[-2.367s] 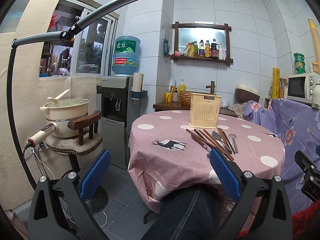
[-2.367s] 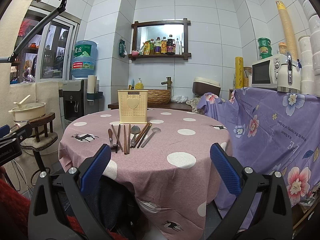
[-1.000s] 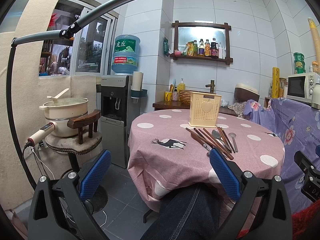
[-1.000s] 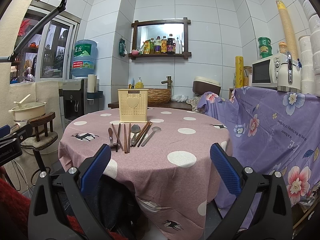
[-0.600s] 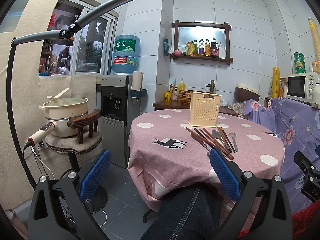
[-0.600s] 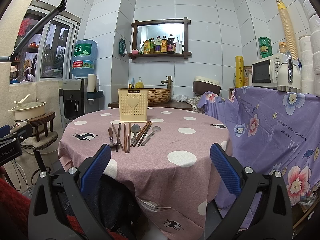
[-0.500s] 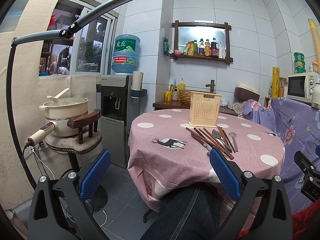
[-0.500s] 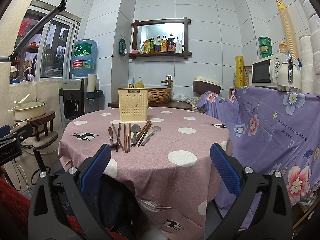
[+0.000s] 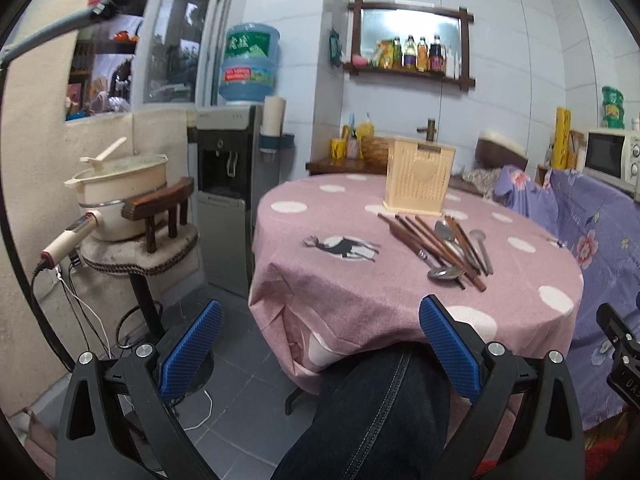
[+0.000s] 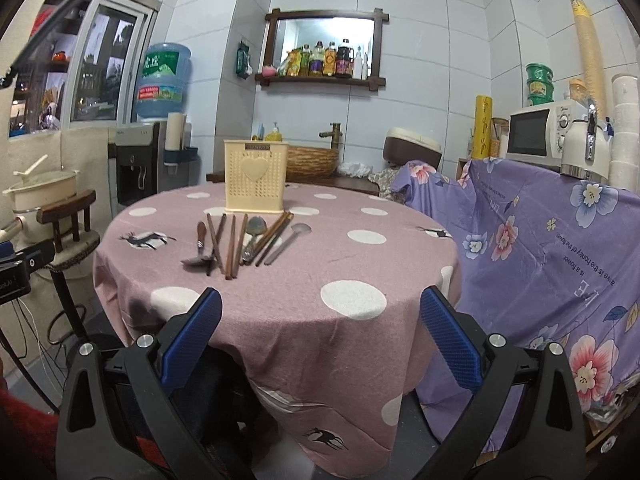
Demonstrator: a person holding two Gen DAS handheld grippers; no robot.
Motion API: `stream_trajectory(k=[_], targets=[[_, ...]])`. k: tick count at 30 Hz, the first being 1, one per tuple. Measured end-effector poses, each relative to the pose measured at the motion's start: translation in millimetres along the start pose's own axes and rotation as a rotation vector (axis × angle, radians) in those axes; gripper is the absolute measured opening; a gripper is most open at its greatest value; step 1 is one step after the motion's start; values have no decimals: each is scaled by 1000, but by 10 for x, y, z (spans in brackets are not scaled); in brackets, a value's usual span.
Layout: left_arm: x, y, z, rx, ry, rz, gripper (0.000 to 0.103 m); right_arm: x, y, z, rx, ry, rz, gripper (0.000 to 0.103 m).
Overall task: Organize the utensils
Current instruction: 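Move both tools down toward the row of utensils beside the holder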
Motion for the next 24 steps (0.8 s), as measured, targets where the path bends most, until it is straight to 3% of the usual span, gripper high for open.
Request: stream_trajectory(k=[5,13,15,20,24], targets=[[91,-435,142,124,25,-39,98,-39,-383,69,70,11,9,98],[179,-1196,595,275,62,-97,84,39,-1152,410,210,-19,58,98],[124,-1360,710,300,48,-112,84,106,-1375,513,252,-23,65,98],[-106,-1827,892,397,-77,-69,84,336,-1975,799,336,4,80,90],[-198,-2110,911,469,-60,-99,84,458,-2330,906,409,-5,103,86]])
Point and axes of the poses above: each gripper's, at about its wrist camera, not at the fingertips, and y roughly against the way its jaws point, x to its left, z to its top, the point moved 2 cm from there along -y, roughly the way its jaws point, and after that the axes turned 12 degrees about -z, right-handed, at the moved point
